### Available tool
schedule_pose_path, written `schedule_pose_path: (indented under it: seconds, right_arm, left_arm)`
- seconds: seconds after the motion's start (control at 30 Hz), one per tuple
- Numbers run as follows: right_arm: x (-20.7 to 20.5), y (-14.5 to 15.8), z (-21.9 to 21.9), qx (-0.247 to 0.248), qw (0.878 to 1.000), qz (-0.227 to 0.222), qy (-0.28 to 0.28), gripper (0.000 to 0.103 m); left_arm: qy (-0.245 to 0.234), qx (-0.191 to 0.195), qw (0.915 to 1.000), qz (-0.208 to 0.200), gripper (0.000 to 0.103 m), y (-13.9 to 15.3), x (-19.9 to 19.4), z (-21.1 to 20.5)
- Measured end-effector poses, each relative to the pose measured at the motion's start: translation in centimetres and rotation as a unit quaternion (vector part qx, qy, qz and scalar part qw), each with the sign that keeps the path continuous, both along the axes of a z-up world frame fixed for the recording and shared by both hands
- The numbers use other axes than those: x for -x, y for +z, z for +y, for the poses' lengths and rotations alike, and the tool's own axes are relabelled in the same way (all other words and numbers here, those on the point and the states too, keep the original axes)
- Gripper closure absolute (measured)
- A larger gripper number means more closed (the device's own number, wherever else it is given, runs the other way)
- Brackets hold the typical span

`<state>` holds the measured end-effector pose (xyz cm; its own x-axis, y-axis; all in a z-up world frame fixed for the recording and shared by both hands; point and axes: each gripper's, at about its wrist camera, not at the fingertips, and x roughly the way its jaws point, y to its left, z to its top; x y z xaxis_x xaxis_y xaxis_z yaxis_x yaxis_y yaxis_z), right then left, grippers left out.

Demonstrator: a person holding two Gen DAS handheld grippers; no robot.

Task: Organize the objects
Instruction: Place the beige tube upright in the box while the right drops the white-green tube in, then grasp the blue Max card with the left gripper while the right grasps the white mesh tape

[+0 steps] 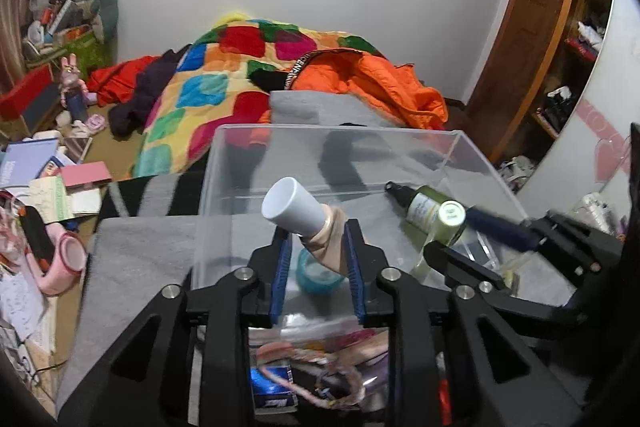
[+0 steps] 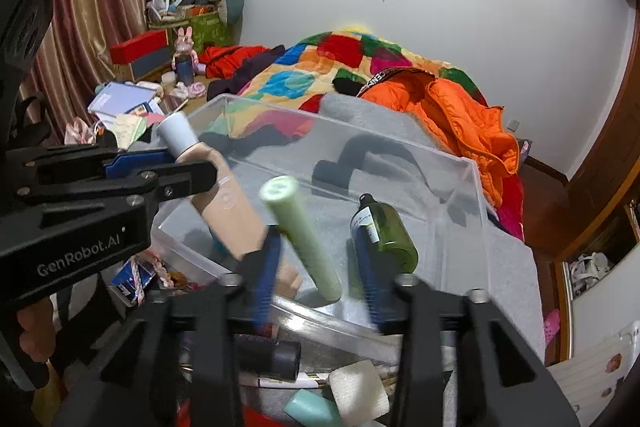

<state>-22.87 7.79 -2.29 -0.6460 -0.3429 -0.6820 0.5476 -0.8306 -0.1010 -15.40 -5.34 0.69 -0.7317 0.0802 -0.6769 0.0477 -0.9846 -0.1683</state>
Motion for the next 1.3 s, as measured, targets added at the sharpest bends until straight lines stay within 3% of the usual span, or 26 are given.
schedule_pose_path:
  seconds: [0.07,0.17,0.33,0.4,0.47,0.53,0.67,0.77,0.9,1.3]
  right_arm:
    - [-0.3,0.3,0.2,0.008,1.000,0.006,-0.002,0.054]
    - [-0.5,0.7,0.7,0.020,1.000,0.005,-0.003,0.051]
    - [-1.1,1.3,1.5,0.030,0.999,0.011,-0.013,0.041]
    - [-1.3,1.5,1.9,0.038,0.999,0.010,-0.017,0.037]
    - [-1.5,1.8,2.4,0.046,0.999,0.007,-0.019,0.028]
    - [-1.6,2.0,2.9,0.055,0.998,0.002,-0.023,0.027]
    - [-1.9,2.6,4.5,0.085,0.996,-0.014,-0.028,0.027]
    - [-2.3,2.5,5.8,0.100,0.994,-0.021,-0.043,0.026]
    - [-2.7,2.1,7.0,0.101,0.992,-0.022,-0.067,0.026]
    - [-3.5,-0.1,8.9,0.099,0.990,-0.050,-0.083,0.026]
  left_arm:
    - [0.004,0.007,1.0000,0.002,0.064,0.2,-0.4,-0.2]
    - [0.013,0.015,0.9998,0.006,0.037,0.6,-1.0,-0.5]
    - [0.015,0.030,0.9993,0.017,0.032,1.6,-2.0,-0.6]
    - [0.015,0.038,0.9989,0.023,0.024,2.1,-2.6,-0.4]
    - [0.010,0.044,0.9985,0.030,0.023,2.6,-3.3,-0.1]
    - [0.003,0.054,0.9979,0.037,0.022,3.1,-3.9,0.2]
    - [0.010,0.088,0.9942,0.062,0.006,3.9,-6.0,0.3]
    - [0.018,0.092,0.9931,0.069,0.005,4.1,-7.5,-0.3]
    - [0.027,0.077,0.9956,0.047,0.004,3.2,-8.3,-1.4]
    - [0.043,0.091,0.9949,-0.014,0.004,-3.0,-9.6,-2.6]
